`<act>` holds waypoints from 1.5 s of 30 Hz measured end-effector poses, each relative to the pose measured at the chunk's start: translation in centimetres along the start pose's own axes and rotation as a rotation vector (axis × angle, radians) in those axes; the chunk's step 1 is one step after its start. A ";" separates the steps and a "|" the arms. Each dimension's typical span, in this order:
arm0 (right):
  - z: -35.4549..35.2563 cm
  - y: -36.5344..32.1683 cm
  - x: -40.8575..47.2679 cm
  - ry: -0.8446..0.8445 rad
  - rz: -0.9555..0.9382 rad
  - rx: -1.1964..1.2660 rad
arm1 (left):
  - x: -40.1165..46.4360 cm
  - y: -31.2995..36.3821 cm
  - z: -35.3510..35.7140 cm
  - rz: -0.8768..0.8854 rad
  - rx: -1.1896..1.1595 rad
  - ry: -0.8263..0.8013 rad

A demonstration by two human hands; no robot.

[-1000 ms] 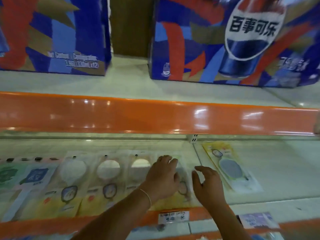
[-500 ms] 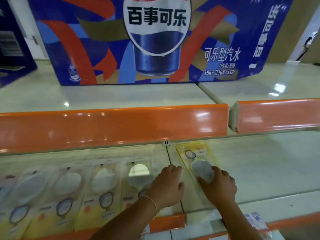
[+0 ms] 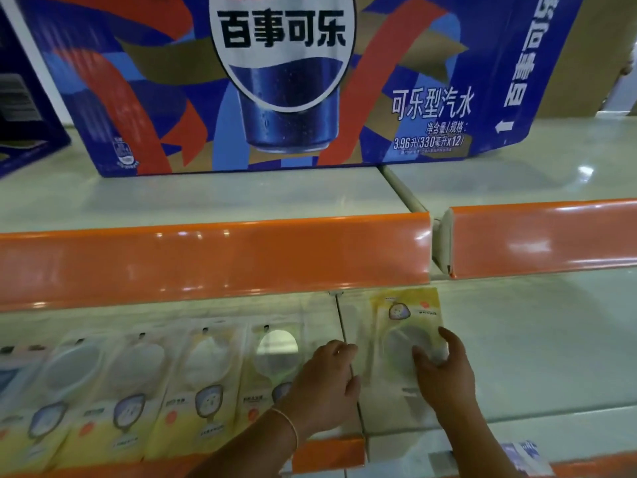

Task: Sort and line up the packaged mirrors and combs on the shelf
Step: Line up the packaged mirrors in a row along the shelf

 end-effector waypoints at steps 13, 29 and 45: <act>2.0 -3.8 -4.7 -0.702 -0.058 0.228 | 1.0 -6.7 -9.2 -0.357 0.116 0.230; 8.1 -7.9 -9.7 -0.961 -0.044 0.275 | -5.3 -14.6 -15.6 -0.584 -0.560 0.171; 13.7 -7.1 -17.4 -0.484 0.585 0.919 | -11.5 -13.5 -11.8 -0.876 -0.998 0.376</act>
Point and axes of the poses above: each hand's wrist, its own x-axis towards the middle knuckle, its own z-axis out of the palm, y = z × x, the point moved 4 cm from there along x, towards the middle knuckle, and after that the axes turned 11 degrees about y, right-handed, at the moved point
